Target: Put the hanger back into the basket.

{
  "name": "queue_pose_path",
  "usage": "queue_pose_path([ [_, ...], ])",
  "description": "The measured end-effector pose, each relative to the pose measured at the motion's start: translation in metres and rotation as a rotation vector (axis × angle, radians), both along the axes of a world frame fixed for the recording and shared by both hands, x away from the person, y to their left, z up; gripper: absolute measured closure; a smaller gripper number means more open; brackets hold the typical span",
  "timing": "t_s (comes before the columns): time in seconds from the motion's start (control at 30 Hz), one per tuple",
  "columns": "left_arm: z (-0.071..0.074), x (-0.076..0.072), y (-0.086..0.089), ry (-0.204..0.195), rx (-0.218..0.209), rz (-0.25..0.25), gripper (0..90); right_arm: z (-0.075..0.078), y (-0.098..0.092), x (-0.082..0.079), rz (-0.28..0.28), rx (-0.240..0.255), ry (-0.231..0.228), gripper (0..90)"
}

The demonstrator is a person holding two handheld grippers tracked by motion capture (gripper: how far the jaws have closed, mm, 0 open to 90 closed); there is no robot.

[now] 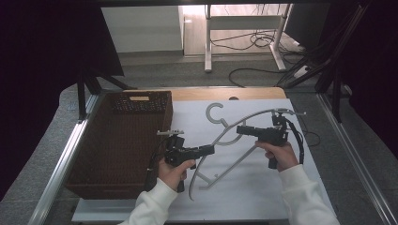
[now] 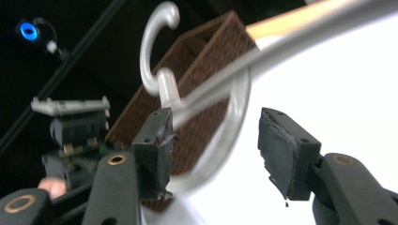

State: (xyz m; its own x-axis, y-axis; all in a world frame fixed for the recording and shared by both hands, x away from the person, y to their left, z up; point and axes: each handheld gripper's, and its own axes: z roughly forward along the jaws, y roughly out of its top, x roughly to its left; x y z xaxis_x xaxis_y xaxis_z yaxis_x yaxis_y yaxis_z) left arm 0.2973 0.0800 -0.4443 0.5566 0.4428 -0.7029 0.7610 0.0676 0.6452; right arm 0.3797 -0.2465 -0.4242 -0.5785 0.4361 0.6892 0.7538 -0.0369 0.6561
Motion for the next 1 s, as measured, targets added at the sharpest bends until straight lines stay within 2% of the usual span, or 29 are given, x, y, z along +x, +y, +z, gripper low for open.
queue_pose_path([
  [0.17, 0.001, 0.0, 0.002, -0.008, 0.004, 0.002, 79.8, 0.0, -0.006, -0.011, 0.049, -0.021, 0.0, 43.3],
  [0.23, 0.001, 0.0, 0.002, -0.007, 0.005, 0.007, 79.8, 0.005, -0.01, -0.024, 0.067, -0.045, -0.032, 42.6],
  [0.27, 0.001, 0.0, 0.002, -0.007, 0.005, 0.007, 79.8, 0.005, -0.01, -0.024, 0.067, -0.045, -0.032, 42.6],
  [0.3, 0.002, 0.0, 0.003, -0.008, 0.01, 0.01, 79.8, 0.009, -0.014, -0.033, 0.071, -0.049, -0.065, 42.2],
  [0.4, 0.003, 0.0, 0.006, -0.01, 0.011, 0.017, 79.9, 0.016, -0.023, -0.045, 0.059, -0.064, -0.116, 42.0],
  [0.57, 0.006, -0.001, 0.011, -0.015, 0.008, 0.028, 79.8, 0.017, -0.039, -0.061, 0.035, -0.097, -0.159, 41.9],
  [0.6, 0.007, -0.001, 0.012, -0.017, 0.011, 0.027, 79.8, 0.013, -0.048, -0.067, 0.01, -0.136, -0.173, 41.8],
  [0.63, 0.008, -0.001, 0.013, -0.018, 0.01, 0.032, 79.8, 0.013, -0.048, -0.067, 0.01, -0.136, -0.173, 41.8],
  [0.67, 0.01, -0.002, 0.016, -0.021, 0.011, 0.038, 79.8, 0.007, -0.056, -0.072, -0.011, -0.163, -0.185, 41.5],
  [0.87, 0.019, -0.006, 0.025, -0.042, 0.021, 0.05, 79.8, -0.007, -0.077, -0.08, -0.068, -0.216, -0.199, 39.9],
  [1.0, 0.026, -0.009, 0.034, -0.056, 0.027, 0.062, 79.8, -0.015, -0.082, -0.081, -0.087, -0.239, -0.185, 39.6],
])
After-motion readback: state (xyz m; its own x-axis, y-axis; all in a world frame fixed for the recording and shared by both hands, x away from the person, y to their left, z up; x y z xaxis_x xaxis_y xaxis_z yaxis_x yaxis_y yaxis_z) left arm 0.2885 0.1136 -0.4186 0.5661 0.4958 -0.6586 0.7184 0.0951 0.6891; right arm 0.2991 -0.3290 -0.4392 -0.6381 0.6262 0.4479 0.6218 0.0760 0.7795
